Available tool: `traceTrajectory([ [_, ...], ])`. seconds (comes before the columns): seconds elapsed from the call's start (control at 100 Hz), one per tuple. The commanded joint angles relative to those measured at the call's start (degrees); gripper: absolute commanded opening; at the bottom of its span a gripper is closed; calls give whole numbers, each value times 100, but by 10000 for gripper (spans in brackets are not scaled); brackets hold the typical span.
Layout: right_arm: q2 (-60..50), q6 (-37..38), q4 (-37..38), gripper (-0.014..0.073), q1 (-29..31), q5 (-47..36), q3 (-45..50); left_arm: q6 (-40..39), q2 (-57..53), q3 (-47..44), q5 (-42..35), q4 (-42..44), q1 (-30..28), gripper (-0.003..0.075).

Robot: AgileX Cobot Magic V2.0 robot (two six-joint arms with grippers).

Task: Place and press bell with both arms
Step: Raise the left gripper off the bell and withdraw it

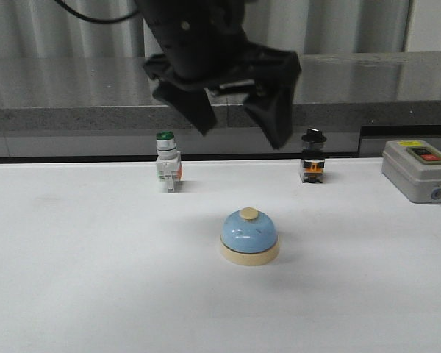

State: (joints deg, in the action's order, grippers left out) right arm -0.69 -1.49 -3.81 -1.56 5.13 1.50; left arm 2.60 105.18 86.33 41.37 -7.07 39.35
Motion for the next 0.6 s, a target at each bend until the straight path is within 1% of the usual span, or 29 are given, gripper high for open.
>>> traceTrajectory([
  [0.0,-96,-23,-17,-69,24,-480,-80,-69,-713,-62,-187,-49,-269,671],
  [0.11,-96,-23,-17,-69,24,-480,-80,-81,-1327,-605,-369,-49,-679,671],
  [0.42,-96,-23,-17,-69,24,-480,-80,-169,-3101,-2409,-1113,-49,-2267,671],
  [0.59,-96,-23,-17,-69,24,-480,-80,-179,-4015,-3221,-1362,-178,-2766,671],
])
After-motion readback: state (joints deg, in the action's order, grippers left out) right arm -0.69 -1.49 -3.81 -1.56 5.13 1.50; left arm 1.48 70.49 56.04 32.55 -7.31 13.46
